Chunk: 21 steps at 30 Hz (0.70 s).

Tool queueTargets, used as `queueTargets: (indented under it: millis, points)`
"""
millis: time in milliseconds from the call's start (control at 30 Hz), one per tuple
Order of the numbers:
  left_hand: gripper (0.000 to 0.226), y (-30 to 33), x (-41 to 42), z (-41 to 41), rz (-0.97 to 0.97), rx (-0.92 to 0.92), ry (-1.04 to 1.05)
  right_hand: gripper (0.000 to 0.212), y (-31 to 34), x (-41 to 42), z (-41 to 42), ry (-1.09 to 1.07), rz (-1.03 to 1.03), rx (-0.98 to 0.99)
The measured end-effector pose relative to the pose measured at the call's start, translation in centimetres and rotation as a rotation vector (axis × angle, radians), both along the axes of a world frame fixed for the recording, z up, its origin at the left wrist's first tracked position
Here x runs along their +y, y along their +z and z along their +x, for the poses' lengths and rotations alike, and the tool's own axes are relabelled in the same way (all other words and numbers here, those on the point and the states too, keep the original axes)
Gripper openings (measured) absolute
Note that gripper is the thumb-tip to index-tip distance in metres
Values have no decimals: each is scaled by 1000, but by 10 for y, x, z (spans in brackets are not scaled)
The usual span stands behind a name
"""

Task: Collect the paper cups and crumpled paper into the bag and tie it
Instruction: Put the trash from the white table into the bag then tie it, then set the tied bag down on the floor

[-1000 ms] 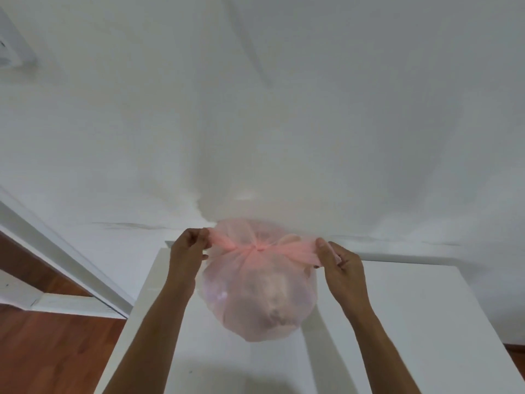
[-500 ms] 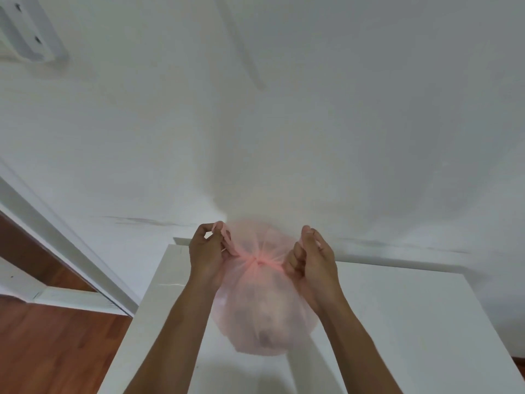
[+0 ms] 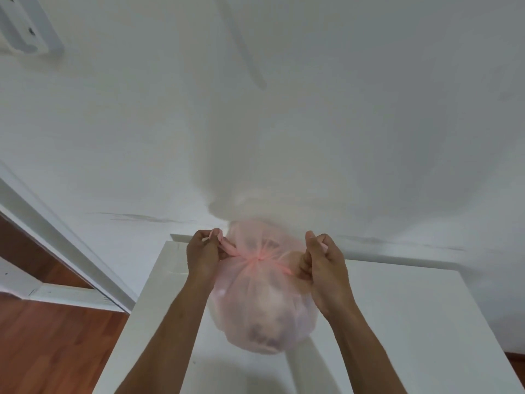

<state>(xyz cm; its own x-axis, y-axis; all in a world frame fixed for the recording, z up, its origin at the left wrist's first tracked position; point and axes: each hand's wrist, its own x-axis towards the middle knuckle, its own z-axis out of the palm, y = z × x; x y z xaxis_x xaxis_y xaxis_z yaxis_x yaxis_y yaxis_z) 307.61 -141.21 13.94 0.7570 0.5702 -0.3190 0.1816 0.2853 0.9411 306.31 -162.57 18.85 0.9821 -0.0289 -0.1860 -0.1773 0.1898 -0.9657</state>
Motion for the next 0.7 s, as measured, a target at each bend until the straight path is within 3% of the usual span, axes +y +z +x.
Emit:
queueTargets:
  millis: [233,300,367,433,533,700]
  points:
    - [23,-9,-3,-14,188,33,-74,18,-18,2,3,-183,-625,-255]
    - [27,-17,-5,-17,291,103,-120,29,-25,0,6,-192,-769,-236]
    - [36,-25,-3,-21,287,164,-173,50,-29,-2,6,-127,-716,-95]
    - [51,-28,0,-25,263,216,-227,57,-30,0,2,-63,-609,47]
    - [58,-26,8,-34,217,226,-278,59,-31,11,-4,-32,-576,64]
    - [57,-23,53,-55,232,263,-178,56,-31,64,-18,26,-562,53]
